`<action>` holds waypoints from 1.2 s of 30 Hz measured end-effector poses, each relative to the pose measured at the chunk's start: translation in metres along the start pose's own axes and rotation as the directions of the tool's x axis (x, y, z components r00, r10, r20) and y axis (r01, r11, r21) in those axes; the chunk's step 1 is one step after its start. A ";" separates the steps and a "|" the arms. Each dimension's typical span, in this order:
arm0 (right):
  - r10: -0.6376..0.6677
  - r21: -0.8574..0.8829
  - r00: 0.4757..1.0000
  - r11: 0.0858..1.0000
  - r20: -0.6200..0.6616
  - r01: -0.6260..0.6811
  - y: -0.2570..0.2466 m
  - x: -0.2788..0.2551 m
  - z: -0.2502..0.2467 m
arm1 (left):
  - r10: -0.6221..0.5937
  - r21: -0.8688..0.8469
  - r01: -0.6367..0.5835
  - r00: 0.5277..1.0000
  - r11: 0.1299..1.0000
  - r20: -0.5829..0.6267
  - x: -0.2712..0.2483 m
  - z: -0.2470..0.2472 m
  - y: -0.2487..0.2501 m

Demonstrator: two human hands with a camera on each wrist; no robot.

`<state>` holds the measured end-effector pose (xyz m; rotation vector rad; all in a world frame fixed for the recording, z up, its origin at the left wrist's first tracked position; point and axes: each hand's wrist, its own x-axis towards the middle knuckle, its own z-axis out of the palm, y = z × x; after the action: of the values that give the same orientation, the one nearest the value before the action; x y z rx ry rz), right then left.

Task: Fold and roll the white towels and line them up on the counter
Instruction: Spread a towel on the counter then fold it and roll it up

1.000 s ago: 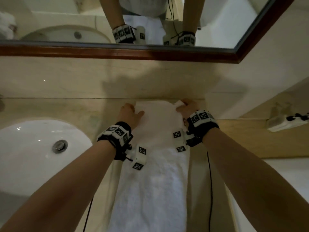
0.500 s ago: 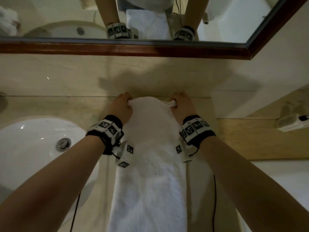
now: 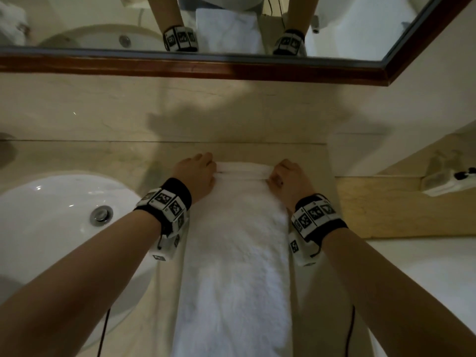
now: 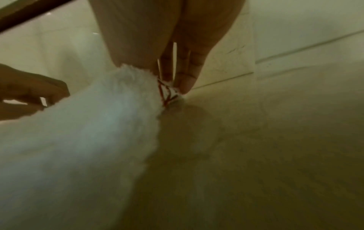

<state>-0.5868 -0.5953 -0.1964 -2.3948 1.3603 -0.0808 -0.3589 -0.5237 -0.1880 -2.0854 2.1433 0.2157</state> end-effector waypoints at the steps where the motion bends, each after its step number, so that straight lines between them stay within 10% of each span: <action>1: 0.025 0.015 1.000 1.000 0.003 -0.025 -0.001 0.001 -0.002 | 0.002 0.018 -0.002 1.000 1.000 -0.030 -0.001 -0.003 0.001; 11: 0.240 -0.231 0.939 0.956 0.245 -0.183 -0.018 0.023 -0.017 | -0.122 -0.018 0.126 0.981 0.992 0.151 0.018 -0.015 0.001; 17: -0.015 -0.270 0.998 0.962 0.060 0.030 -0.030 0.018 -0.010 | -0.063 -0.044 0.067 0.995 0.997 0.082 0.001 -0.021 0.001; 29: -0.087 -0.232 0.978 0.964 0.192 0.131 -0.027 -0.016 -0.006 | 0.173 0.271 -0.229 0.961 0.935 0.216 -0.039 -0.013 0.013; 36: 0.050 -0.102 0.956 0.995 0.290 -0.021 -0.022 0.003 -0.025 | 0.000 -0.195 0.054 0.964 0.979 0.267 -0.023 -0.023 0.000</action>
<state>-0.5728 -0.5951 -0.1657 -2.3443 1.2914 0.3443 -0.3584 -0.5062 -0.1611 -2.0471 2.0027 0.6944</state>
